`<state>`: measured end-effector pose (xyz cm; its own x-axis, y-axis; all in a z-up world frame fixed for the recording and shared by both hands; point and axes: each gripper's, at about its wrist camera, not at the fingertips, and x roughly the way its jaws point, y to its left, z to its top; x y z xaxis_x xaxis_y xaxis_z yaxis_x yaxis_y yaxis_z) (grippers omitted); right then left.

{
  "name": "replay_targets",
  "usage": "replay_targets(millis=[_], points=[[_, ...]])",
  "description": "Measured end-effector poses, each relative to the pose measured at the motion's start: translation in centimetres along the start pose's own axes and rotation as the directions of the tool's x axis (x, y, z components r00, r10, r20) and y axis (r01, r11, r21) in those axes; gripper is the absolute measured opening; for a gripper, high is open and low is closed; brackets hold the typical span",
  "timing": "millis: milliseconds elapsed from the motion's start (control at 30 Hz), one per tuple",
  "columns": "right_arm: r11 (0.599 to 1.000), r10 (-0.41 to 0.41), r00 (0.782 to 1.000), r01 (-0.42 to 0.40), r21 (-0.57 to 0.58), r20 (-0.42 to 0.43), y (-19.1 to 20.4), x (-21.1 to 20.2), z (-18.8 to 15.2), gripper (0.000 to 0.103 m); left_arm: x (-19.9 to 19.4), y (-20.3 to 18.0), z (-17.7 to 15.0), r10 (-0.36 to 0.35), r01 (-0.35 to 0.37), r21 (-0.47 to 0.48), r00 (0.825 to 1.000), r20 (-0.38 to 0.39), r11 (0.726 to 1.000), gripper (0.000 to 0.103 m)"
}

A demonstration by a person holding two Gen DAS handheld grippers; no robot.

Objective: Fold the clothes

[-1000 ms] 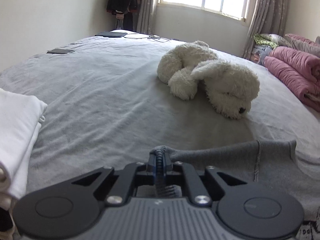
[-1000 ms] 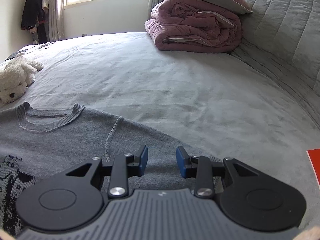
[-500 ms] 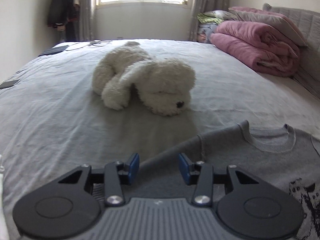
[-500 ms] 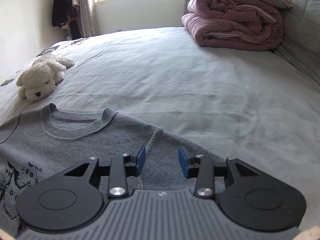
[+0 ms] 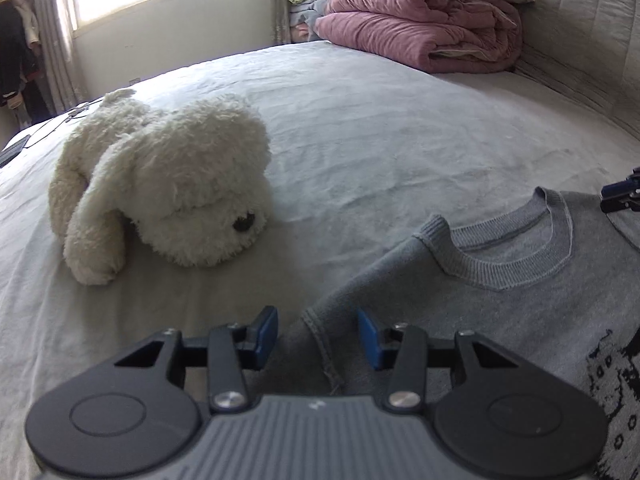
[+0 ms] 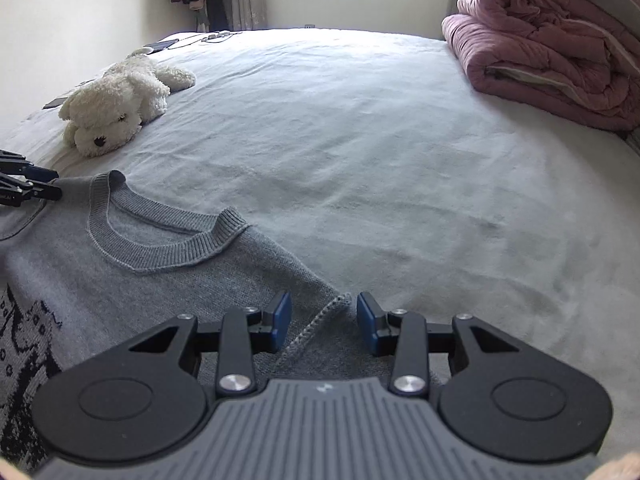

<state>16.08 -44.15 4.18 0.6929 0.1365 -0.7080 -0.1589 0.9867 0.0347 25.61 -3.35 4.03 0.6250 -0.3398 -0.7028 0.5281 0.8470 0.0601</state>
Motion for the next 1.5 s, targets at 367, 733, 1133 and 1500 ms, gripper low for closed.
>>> replay_targets(millis=[367, 733, 1133, 1500], points=[[0.985, -0.111, 0.991, 0.120, -0.127, 0.076, 1.5, 0.2, -0.2, 0.007, 0.6, -2.8, -0.1, 0.080, -0.087, 0.090, 0.994, 0.072, 0.992, 0.004], [0.876, -0.372, 0.898, 0.423, -0.232, 0.232, 4.1, 0.2, 0.8, 0.003, 0.3, -3.0, 3.4, 0.279, -0.283, 0.004, 0.946, 0.163, 0.959, 0.003], [0.935, -0.298, 0.947, 0.315, -0.162, 0.119, 1.6, 2.5, -0.8, 0.020, 3.2, -3.4, 1.0, 0.325, -0.330, 0.070, 0.943, 0.076, 0.942, 0.013], [0.951, -0.302, 0.948, 0.292, 0.104, 0.102, 1.5, -5.7, -1.4, 0.040, -9.0, 3.4, -4.0, 0.351, -0.318, -0.383, 0.936, 0.016, 0.867, 0.017]])
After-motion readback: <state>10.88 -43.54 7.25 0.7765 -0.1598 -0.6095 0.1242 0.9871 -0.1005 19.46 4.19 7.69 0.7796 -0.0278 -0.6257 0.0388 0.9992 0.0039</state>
